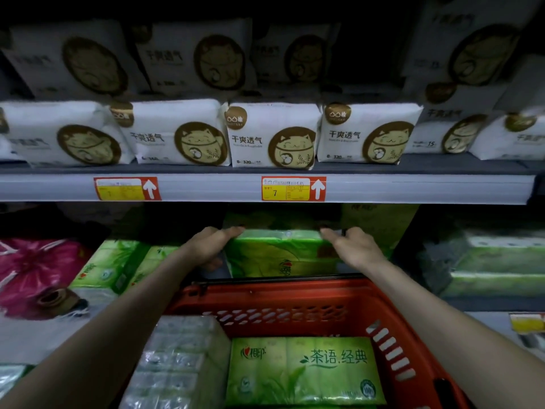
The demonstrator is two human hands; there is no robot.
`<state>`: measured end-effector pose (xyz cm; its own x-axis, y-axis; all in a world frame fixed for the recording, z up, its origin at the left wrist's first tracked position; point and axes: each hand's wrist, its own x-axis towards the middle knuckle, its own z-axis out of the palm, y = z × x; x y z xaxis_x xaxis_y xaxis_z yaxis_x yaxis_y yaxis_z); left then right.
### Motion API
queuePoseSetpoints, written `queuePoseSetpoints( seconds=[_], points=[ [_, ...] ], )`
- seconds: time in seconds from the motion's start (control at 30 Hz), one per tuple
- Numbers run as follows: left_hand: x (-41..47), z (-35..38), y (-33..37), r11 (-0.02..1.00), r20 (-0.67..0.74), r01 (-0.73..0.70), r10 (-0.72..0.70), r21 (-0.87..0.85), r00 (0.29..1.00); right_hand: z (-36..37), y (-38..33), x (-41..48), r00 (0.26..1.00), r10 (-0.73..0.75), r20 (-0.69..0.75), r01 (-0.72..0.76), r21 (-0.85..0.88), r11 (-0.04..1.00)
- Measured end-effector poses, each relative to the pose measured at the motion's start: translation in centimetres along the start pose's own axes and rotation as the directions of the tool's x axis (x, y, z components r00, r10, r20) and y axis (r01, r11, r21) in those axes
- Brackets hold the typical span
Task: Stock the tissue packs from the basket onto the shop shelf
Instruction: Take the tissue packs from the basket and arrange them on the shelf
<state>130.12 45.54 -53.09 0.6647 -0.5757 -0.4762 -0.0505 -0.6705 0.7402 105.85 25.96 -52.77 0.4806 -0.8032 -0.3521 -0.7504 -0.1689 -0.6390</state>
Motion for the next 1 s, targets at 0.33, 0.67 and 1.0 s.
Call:
queuePoseSetpoints(
  seconds=[0.33,0.67,1.0],
  points=[
    [-11.0,-0.1,-0.4,0.902,-0.057,-0.230,0.269,0.367,0.962,-1.9,1.5,-9.6,0.990,-0.131,-0.044,0.128,-0.071,0.989],
    [-29.3,4.8,-3.1,0.806,-0.081,-0.430,0.500,0.406,0.862,-3.2,6.6,-25.7,0.930,-0.367,-0.008,0.366,-0.061,0.929],
    [-35.0,10.9,-0.5,0.760,-0.019,-0.557,0.596,0.335,0.803,-4.4,8.0,-31.9,0.890,-0.446,-0.095,0.453,0.075,0.888]
  ],
)
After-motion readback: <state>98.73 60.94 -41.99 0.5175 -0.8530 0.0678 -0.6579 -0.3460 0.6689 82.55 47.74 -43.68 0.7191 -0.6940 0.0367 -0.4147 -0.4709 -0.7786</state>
